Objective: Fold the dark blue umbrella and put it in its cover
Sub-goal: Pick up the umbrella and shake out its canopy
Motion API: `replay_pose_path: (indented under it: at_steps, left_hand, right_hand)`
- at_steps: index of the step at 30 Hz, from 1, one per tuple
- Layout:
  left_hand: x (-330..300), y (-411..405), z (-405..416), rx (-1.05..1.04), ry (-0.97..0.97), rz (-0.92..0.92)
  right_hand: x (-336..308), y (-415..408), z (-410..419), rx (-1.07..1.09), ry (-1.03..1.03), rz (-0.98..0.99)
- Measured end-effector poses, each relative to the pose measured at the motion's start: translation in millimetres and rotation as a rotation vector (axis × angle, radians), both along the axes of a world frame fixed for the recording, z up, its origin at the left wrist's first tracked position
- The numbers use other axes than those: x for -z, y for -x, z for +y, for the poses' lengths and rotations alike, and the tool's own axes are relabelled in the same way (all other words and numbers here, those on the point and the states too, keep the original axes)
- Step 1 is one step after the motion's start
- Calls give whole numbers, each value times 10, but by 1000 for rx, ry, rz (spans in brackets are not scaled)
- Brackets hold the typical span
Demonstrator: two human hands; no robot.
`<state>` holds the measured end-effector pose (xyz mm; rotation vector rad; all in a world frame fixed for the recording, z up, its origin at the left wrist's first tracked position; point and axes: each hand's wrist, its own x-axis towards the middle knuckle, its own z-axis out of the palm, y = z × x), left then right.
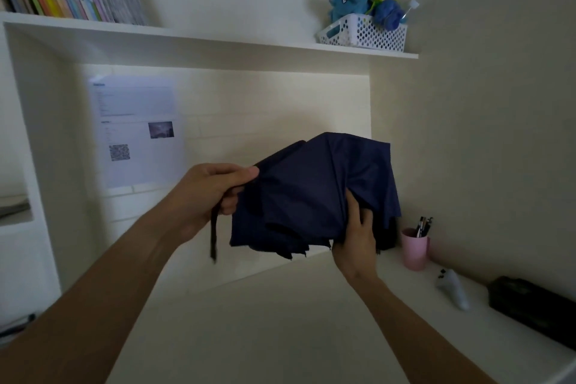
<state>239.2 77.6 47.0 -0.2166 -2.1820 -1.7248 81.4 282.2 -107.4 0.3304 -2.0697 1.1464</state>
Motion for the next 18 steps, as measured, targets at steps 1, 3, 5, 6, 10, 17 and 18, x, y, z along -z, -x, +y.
replay_pose_path:
  at_steps: [1,3,5,6,10,17,18]
  left_hand:
    - [30,2,-30,10,-6,-28]
    - [98,18,-71,41,-22,-63]
    - [173,59,-98,70,-16,-74]
    - [207,92,-101,65,-4,-79]
    - [327,270,-141,-17,42,-120]
    - [551,701,-480,-310,542,-101]
    - [599,744,-559,-341,592,-115]
  right_hand:
    - [7,1,-64,-26,29,-27]
    - [52,13,-219,-81,89,-104]
    - [166,5,-404,-165,176,-194]
    - [240,-1,-505,-201,233,-243]
    - [562,-124,-1025,-221,488,-454]
    - [1058,-116,-1722,-124,476,-762]
    - [1120,-75,-1736,-116,423,-799]
